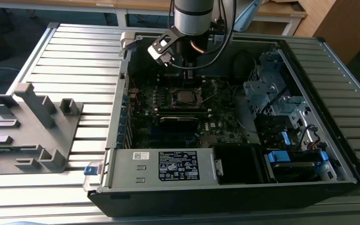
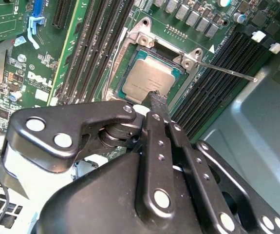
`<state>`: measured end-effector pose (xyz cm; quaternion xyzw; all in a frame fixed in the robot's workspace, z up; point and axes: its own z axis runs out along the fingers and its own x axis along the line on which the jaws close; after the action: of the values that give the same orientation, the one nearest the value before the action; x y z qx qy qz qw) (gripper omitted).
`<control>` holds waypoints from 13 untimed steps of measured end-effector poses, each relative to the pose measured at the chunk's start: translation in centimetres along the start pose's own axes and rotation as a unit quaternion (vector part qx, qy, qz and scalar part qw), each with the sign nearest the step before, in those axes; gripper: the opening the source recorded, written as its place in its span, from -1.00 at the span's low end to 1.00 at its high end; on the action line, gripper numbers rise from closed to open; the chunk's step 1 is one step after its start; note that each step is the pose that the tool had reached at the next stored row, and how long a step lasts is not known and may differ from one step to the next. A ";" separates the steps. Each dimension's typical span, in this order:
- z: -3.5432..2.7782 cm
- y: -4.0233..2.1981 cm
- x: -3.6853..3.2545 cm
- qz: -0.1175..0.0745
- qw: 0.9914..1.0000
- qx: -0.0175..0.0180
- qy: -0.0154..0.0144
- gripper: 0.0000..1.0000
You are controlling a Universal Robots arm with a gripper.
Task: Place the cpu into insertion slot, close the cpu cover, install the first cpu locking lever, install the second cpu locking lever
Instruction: 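Close the cpu cover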
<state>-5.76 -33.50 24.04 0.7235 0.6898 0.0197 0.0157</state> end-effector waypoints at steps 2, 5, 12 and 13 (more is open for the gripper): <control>0.00 0.00 0.00 0.000 1.000 0.001 0.000 -0.80; -0.05 0.00 0.00 0.000 1.000 0.001 0.000 -0.80; -0.25 0.01 0.00 0.000 1.000 0.001 0.000 -0.80; -0.31 0.01 0.00 0.000 1.000 0.001 0.000 -0.80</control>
<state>-5.76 -33.50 24.34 0.7235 0.6899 0.0190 0.0150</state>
